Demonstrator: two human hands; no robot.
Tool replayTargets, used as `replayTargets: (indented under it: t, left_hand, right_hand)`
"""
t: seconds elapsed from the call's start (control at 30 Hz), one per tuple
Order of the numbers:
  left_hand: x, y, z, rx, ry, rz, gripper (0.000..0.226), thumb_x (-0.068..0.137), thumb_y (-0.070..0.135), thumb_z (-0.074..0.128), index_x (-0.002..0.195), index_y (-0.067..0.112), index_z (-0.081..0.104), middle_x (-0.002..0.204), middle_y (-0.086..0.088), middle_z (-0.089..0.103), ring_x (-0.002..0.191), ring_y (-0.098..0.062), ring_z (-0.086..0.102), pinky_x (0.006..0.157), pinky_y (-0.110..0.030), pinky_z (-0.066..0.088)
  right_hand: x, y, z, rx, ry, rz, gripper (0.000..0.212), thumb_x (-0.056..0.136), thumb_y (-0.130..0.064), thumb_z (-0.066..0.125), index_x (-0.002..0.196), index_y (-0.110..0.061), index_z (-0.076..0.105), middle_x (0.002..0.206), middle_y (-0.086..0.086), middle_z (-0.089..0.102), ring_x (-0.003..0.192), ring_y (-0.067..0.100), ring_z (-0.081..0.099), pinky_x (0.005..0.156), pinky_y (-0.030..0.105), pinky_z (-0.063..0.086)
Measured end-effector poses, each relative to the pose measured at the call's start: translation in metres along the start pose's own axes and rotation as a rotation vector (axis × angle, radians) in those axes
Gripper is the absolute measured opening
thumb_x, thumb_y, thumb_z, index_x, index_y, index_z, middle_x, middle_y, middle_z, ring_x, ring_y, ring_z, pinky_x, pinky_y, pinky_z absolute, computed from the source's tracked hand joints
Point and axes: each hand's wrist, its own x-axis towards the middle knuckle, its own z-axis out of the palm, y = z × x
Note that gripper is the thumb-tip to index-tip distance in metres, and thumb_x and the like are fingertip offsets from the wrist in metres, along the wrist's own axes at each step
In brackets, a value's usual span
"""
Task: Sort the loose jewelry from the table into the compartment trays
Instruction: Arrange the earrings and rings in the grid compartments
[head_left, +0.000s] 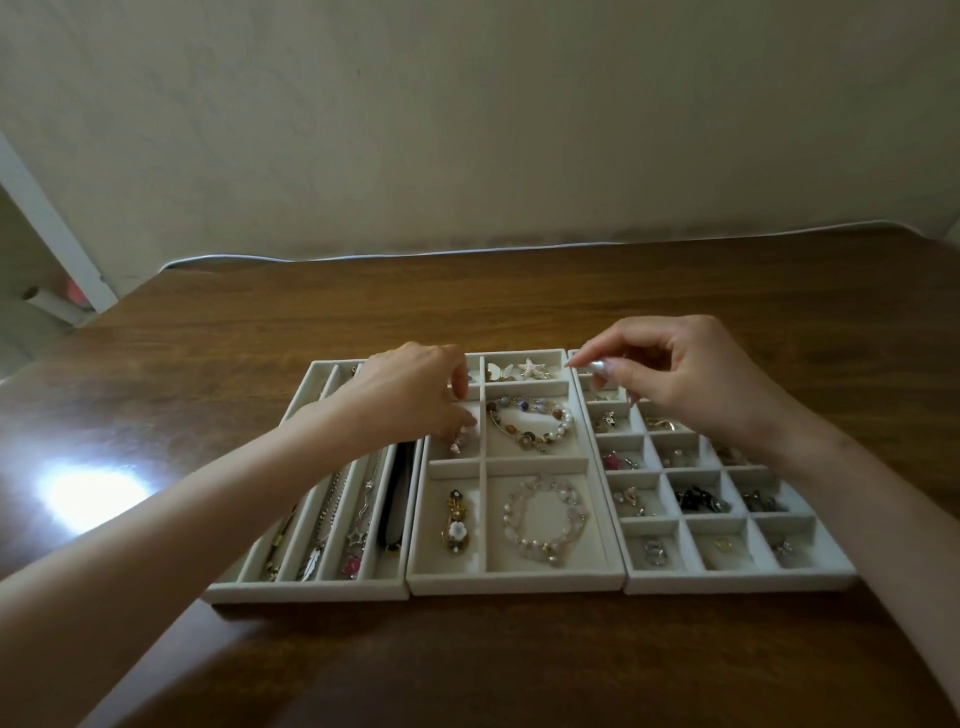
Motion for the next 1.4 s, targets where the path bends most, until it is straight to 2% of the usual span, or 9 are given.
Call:
replayTargets:
  t: [0.1,0.27,0.43,0.53,0.67,0.73,0.93,1.17,1.4]
  left_hand:
    - [0.002,0.0,-0.008,-0.042,0.1,0.027,0.016,0.088,0.037,0.061,0.095,0.024,0.054,0.087,0.009,0.061,0.08,-0.012,0.056,0.067,-0.026,0.041]
    - [0.014,0.012,-0.007,-0.137,0.228,0.13,0.009,0.089,0.028,0.059,0.094,0.021,0.058,0.085,0.009,0.059,0.069,-0.005,0.049,0.06,-0.021,0.04]
    - [0.041,0.036,0.002,-0.183,0.272,0.24,0.006,0.09,0.019,0.058,0.094,0.019,0.061,0.086,0.01,0.059,0.065,0.002,0.048,0.056,-0.011,0.035]
    - [0.058,0.049,0.006,-0.171,0.252,0.309,0.012,0.09,0.014,0.053,0.095,0.019,0.064,0.094,0.006,0.056,0.087,-0.012,0.055,0.073,-0.025,0.046]
    - [0.08,0.06,0.005,-0.088,0.18,0.317,0.014,0.089,0.022,0.054,0.1,0.02,0.064,0.098,0.001,0.049,0.1,-0.02,0.05,0.086,-0.037,0.046]
    - [0.091,0.063,0.001,-0.085,0.146,0.3,0.013,0.088,0.022,0.056,0.097,0.022,0.065,0.096,0.004,0.046,0.103,-0.019,0.049,0.087,-0.035,0.044]
    - [0.106,0.064,0.003,0.037,-0.021,0.329,0.026,0.091,0.019,0.048,0.097,0.032,0.069,0.093,0.008,0.037,0.108,-0.015,0.039,0.091,-0.03,0.031]
    - [0.108,0.06,0.008,0.088,0.044,0.368,0.03,0.091,0.019,0.043,0.098,0.035,0.068,0.103,0.006,0.045,0.105,-0.014,0.04,0.092,-0.03,0.034]
    - [0.109,0.058,0.01,0.091,0.063,0.387,0.032,0.092,0.018,0.043,0.099,0.036,0.069,0.098,0.008,0.043,0.101,-0.012,0.04,0.083,-0.024,0.029]
  right_hand:
    - [0.004,0.005,-0.01,0.01,0.069,0.035,0.019,0.09,-0.013,0.059,0.094,-0.027,0.071,0.082,-0.006,0.069,0.068,0.01,0.061,0.06,0.023,0.054]
    - [0.012,0.013,-0.025,-0.051,0.128,0.07,0.018,0.091,-0.012,0.058,0.097,-0.024,0.07,0.084,-0.006,0.068,0.064,0.0,0.058,0.057,0.011,0.047]
    - [0.023,0.019,-0.036,-0.191,0.098,0.108,0.02,0.092,-0.012,0.057,0.097,-0.027,0.068,0.085,-0.009,0.066,0.071,-0.001,0.06,0.058,0.012,0.046]
    - [0.029,0.029,-0.038,-0.335,0.037,0.153,0.021,0.093,-0.013,0.055,0.098,-0.03,0.068,0.092,-0.013,0.061,0.076,0.002,0.057,0.06,0.013,0.042]
    - [0.04,0.044,-0.034,-0.501,-0.067,0.143,0.02,0.093,-0.015,0.056,0.099,-0.028,0.069,0.098,-0.009,0.057,0.09,0.004,0.054,0.076,0.018,0.043]
    - [0.048,0.046,-0.031,-0.538,-0.134,0.143,0.017,0.092,-0.017,0.057,0.095,-0.029,0.07,0.096,-0.01,0.054,0.088,0.005,0.052,0.076,0.022,0.043]
    - [0.064,0.048,-0.02,-0.634,-0.245,0.125,0.026,0.089,-0.013,0.051,0.089,-0.028,0.071,0.089,-0.008,0.048,0.079,0.009,0.049,0.06,0.021,0.035]
    - [0.064,0.048,-0.019,-0.674,-0.249,0.08,0.028,0.09,-0.013,0.048,0.096,-0.027,0.072,0.09,-0.004,0.047,0.078,0.012,0.049,0.056,0.019,0.03]
    - [0.063,0.052,-0.02,-0.646,-0.262,0.073,0.03,0.09,-0.012,0.048,0.097,-0.031,0.072,0.092,-0.003,0.049,0.08,0.014,0.051,0.062,0.024,0.04]
